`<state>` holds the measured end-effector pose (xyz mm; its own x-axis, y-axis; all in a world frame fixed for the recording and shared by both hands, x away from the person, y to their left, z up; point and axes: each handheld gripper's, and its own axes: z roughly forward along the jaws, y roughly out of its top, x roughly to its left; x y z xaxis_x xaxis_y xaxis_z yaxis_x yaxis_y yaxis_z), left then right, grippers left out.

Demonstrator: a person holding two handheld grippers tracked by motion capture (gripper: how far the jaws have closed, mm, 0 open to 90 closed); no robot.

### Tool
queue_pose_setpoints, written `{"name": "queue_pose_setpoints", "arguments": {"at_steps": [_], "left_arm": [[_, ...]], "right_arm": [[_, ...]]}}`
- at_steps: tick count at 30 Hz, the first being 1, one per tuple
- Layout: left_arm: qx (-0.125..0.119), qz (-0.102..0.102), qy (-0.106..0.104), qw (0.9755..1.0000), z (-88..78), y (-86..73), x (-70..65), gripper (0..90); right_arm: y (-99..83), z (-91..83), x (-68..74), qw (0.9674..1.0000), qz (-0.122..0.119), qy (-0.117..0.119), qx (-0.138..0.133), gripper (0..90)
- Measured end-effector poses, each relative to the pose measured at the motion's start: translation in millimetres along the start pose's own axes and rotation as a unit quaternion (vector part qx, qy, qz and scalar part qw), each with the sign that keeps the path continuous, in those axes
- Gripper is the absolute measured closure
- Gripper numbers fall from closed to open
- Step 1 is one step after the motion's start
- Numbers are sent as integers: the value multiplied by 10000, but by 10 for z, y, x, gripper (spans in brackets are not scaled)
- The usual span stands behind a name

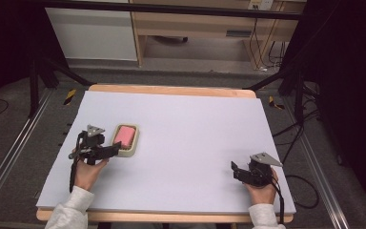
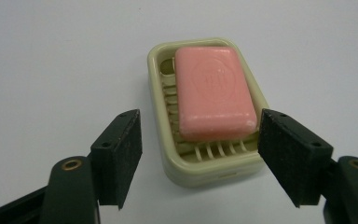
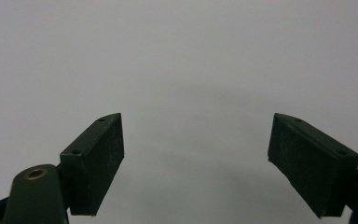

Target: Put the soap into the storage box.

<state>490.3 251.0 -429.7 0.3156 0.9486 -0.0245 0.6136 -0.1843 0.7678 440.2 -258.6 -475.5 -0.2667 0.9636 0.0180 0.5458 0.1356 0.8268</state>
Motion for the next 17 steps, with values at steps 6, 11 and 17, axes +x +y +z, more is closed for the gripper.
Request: {"name": "queue_pose_setpoints", "arguments": {"at_steps": [6,11,17], "left_arm": [[-35,92,54,9999,-116,-206,82,286],[55,97,139,9998,-137,-347,152,278],[116,28,192,9997,-193,-489,208,265]], "right_arm": [[-15,6,0,9999,-92,-68,81,183],[-39,10,-23,9998,-49,-102,153,170],[-56,7,-23,9996,-130,-170,196,158]]}}
